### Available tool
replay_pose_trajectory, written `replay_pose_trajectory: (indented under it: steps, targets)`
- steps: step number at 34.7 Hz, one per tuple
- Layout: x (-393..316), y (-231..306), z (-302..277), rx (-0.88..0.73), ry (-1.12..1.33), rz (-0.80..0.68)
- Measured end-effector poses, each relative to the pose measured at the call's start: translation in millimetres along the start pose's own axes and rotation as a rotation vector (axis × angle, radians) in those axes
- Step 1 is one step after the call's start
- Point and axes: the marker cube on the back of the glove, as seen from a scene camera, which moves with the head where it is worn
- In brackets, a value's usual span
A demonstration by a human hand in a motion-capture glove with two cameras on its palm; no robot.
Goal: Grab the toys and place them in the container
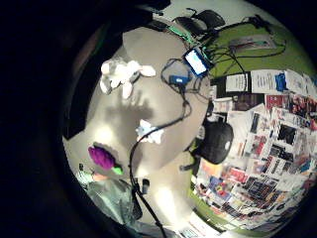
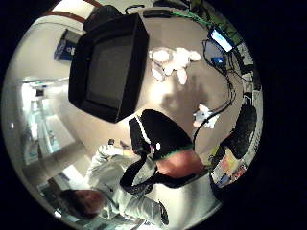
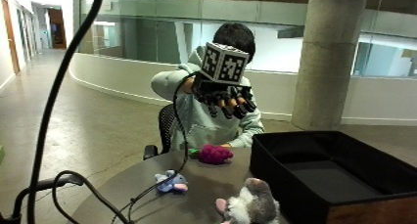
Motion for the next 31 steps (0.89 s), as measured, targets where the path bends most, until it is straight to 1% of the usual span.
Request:
replay_pose_trajectory:
  steps: [5, 10, 13, 16, 21, 26, 28, 31]
  targets:
    - [-0.6, -40.6, 17.9, 0.016, -0.022, -0.016]
    - [-6.0, -82.9, 54.7, 0.112, -0.075, -0.04]
    - [-9.5, -102.6, 79.5, 0.136, -0.125, -0.06]
    - [-16.0, -118.0, 111.0, 0.109, -0.193, -0.09]
    - [-42.0, -121.9, 168.3, 0.001, -0.268, -0.107]
    - [-46.0, -143.0, 201.6, -0.026, -0.302, -0.125]
    - [-42.2, -153.6, 208.5, 0.0, -0.332, -0.139]
    - [-36.1, -163.9, 212.8, 0.103, -0.378, -0.155]
